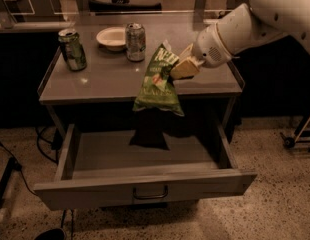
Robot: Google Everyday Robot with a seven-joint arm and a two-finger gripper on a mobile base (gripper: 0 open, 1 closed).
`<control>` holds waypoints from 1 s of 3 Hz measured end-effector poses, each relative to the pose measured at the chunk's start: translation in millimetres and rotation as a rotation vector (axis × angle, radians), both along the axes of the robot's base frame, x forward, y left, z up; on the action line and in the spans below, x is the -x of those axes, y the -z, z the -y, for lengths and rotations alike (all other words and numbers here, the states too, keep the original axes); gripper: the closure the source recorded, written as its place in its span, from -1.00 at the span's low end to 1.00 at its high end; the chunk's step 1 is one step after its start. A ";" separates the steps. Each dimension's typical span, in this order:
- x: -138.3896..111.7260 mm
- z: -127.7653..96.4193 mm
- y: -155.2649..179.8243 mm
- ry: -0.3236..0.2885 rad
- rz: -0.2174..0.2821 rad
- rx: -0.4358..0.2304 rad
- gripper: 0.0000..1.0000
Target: Place green jalapeno chip bag into top drawer
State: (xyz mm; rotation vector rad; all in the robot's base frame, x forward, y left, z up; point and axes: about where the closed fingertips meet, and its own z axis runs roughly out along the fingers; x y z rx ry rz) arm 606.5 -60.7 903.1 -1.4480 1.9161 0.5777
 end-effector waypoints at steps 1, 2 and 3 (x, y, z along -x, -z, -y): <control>36.8 1.7 4.1 0.005 -0.025 -0.015 1.00; 67.6 1.0 21.1 0.010 -0.043 -0.040 1.00; 85.1 -1.6 93.1 0.019 -0.035 -0.070 1.00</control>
Offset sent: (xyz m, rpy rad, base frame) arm -0.1043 -0.0043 -0.0458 0.0719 0.0667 -0.0264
